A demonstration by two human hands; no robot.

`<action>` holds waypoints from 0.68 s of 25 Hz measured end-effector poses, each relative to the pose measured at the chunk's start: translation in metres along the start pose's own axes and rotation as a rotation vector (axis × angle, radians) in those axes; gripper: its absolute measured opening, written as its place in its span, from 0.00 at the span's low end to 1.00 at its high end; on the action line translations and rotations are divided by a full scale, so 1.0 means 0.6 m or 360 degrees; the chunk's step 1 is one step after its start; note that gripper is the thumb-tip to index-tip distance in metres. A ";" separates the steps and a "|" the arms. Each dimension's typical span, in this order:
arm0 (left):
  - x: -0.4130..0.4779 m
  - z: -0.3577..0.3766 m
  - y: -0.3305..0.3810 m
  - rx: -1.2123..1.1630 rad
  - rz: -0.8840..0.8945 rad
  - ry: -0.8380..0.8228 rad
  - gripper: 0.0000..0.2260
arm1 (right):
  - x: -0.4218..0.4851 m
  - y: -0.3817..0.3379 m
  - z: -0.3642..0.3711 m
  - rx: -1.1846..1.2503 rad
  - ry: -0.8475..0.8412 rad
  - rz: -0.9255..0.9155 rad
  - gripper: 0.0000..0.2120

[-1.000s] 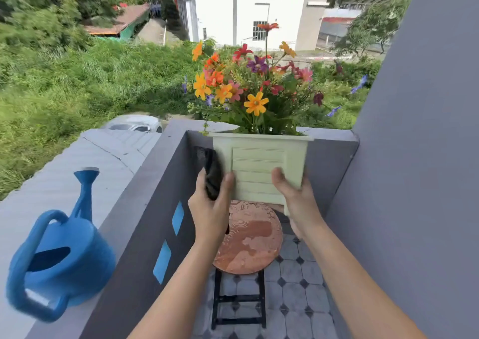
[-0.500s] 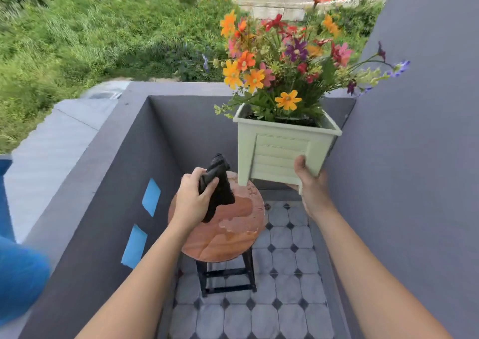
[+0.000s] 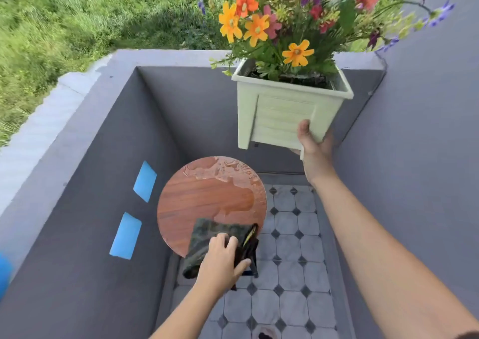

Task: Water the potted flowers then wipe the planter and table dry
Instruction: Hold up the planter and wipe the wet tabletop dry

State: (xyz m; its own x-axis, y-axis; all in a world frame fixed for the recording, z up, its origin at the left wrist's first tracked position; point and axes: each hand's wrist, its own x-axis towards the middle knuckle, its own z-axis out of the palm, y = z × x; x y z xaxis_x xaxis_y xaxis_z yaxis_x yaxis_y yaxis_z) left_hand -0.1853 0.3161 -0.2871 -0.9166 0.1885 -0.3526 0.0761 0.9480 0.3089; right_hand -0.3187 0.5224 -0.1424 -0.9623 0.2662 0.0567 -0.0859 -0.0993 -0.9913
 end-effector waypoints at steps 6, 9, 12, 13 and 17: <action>0.033 -0.014 -0.072 0.0427 0.1191 0.0208 0.15 | 0.018 0.035 -0.008 -0.0071 0.0038 -0.0091 0.36; 0.066 -0.021 -0.091 0.0733 0.1392 -0.0030 0.21 | 0.013 0.052 -0.002 -0.0020 0.0047 -0.0078 0.34; 0.089 -0.010 -0.084 0.0676 0.1192 -0.0161 0.21 | 0.019 0.081 0.022 -0.0019 0.0084 -0.0130 0.33; 0.098 -0.002 -0.072 0.0628 0.1114 -0.0159 0.21 | 0.020 0.086 0.024 -0.0009 0.0080 -0.0145 0.33; 0.126 0.010 -0.018 0.0369 0.0749 -0.0046 0.22 | 0.035 0.104 0.027 0.0014 0.0109 -0.0172 0.34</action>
State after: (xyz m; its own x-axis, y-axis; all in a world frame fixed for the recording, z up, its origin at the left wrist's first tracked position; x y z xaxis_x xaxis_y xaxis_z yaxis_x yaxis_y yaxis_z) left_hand -0.2529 0.3219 -0.3223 -0.7515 0.6114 -0.2480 0.5647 0.7904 0.2375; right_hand -0.3487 0.5063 -0.2012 -0.9273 0.3407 0.1549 -0.1909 -0.0748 -0.9788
